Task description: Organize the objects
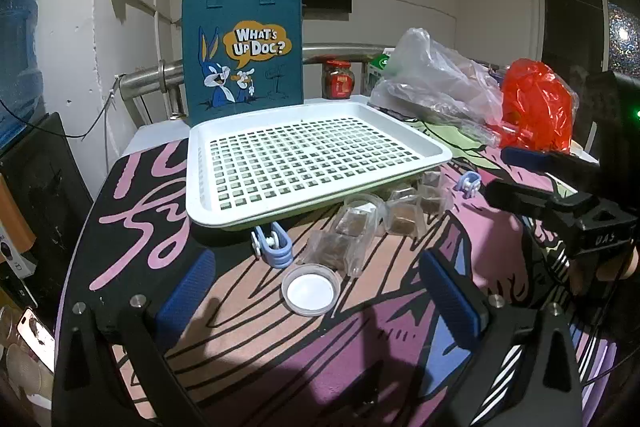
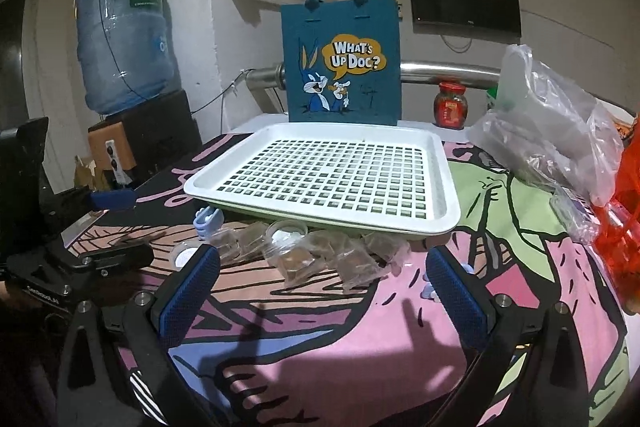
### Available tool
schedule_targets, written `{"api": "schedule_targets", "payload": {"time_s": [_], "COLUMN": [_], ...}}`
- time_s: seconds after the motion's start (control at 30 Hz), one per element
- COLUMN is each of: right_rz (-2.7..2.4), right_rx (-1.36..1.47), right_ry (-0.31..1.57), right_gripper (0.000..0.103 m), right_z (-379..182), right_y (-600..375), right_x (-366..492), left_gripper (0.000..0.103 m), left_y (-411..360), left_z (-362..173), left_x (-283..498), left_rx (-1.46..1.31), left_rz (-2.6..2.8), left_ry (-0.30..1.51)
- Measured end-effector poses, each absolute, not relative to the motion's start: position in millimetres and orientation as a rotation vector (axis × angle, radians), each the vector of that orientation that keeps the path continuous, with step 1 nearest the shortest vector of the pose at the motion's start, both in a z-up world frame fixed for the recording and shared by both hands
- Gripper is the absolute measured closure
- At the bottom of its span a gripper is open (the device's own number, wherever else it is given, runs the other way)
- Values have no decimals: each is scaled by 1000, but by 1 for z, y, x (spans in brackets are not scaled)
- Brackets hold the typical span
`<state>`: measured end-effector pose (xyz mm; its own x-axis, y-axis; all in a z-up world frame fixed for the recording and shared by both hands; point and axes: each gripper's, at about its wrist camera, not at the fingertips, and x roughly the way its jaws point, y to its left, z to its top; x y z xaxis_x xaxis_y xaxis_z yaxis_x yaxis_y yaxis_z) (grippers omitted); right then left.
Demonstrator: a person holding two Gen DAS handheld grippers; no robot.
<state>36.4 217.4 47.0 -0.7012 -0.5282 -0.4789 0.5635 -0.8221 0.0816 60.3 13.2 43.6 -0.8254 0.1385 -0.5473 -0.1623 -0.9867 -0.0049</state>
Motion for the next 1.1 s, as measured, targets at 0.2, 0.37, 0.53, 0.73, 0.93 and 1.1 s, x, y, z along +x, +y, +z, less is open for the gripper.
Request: {"api": "schedule_targets", "payload": {"time_s": [0.2, 0.37, 0.53, 0.73, 0.93, 1.1], "right_rz": [-2465, -2473, -2478, -2488, -2499, -2509], "right_rx": [668, 667, 680, 722, 775, 817], "right_ry": [66, 68, 62, 56, 74, 101], "right_gripper": [0, 0, 0, 0, 0, 0], "right_z": [47, 48, 48, 45, 42, 38], "right_y": [222, 221, 223, 225, 227, 231], "right_x": [34, 35, 32, 27, 20, 15], "left_gripper": [0, 0, 0, 0, 0, 0], "left_y": [12, 12, 14, 13, 13, 13], "left_z": [44, 44, 40, 36, 35, 35], "left_x": [59, 56, 49, 45, 44, 42], "left_rx": [-868, -887, -946, -985, -1004, -1016], "left_rz": [2852, 2846, 2832, 2830, 2827, 2821], "left_ry": [55, 57, 79, 80, 83, 78]}}
